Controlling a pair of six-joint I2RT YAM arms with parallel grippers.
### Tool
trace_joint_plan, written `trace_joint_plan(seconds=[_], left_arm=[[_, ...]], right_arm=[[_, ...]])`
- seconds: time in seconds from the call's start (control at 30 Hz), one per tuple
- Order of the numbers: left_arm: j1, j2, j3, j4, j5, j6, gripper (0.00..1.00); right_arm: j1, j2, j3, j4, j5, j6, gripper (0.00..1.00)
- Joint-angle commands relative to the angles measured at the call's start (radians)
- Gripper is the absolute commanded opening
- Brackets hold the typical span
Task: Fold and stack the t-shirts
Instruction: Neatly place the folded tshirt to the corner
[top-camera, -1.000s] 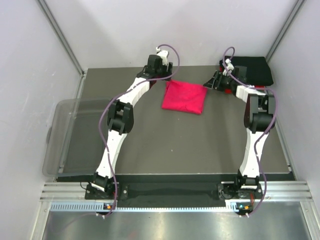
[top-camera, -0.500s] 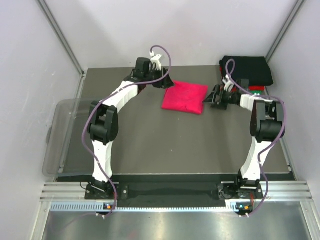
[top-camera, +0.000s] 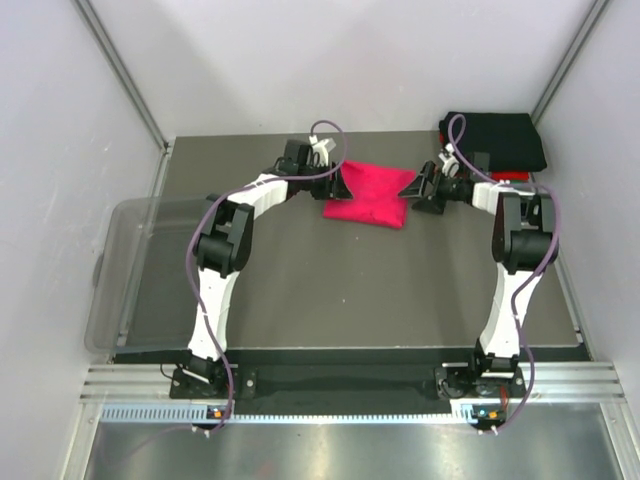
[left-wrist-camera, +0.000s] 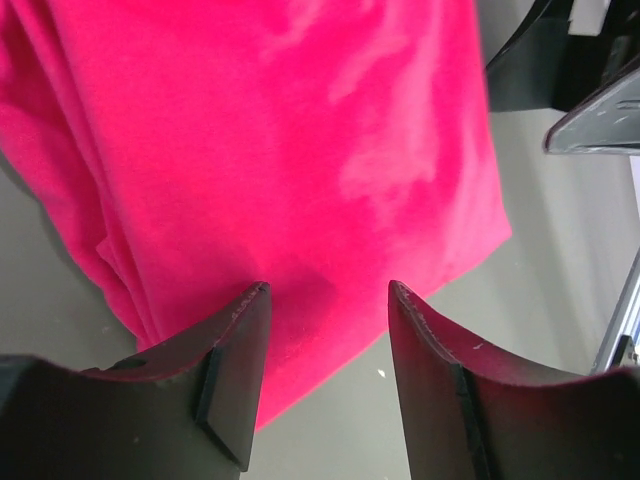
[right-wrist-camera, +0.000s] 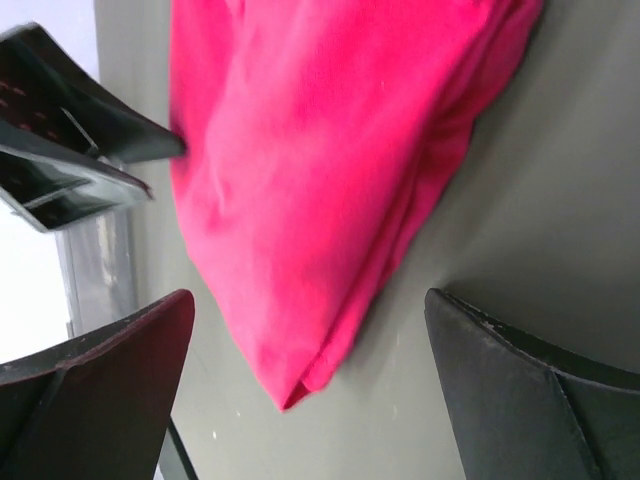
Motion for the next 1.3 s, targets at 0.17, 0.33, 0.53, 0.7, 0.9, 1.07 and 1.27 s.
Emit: trace_joint_plan(seconds=[0.17, 0.33, 0.53, 0.7, 0.9, 1.07, 1.27], left_arm=[[0.001, 0.054, 0.078, 0.059, 0.029, -0.034, 0.53], [0.001, 0.065, 0.084, 0.060, 0.032, -0.035, 0.52], [-0.001, 0.057, 0.082, 0.059, 0.027, -0.031, 0.51], [0.004, -0.019, 0.081, 0.011, -0.014, 0.031, 0.50], [0.032, -0.215, -0.003, -0.014, -0.051, 0.086, 0.51], [0.042, -0.407, -0.126, -0.067, -0.079, 0.172, 0.52], [0.042, -0.588, -0.279, -0.041, -0.117, 0.198, 0.54]], right_arm=[[0.036, 0.129, 0.022, 0.113, 0.107, 0.163, 0.98], [0.111, 0.172, 0.039, 0.138, 0.114, 0.206, 0.93], [0.148, 0.198, 0.037, 0.178, 0.096, 0.209, 0.62], [0.145, 0.114, 0.071, 0.062, 0.139, 0.026, 0.27], [0.140, -0.039, 0.178, -0.156, 0.275, -0.333, 0.05], [0.140, -0.096, 0.345, -0.331, 0.478, -0.573, 0.02], [0.137, -0.084, 0.488, -0.425, 0.656, -0.689, 0.00]])
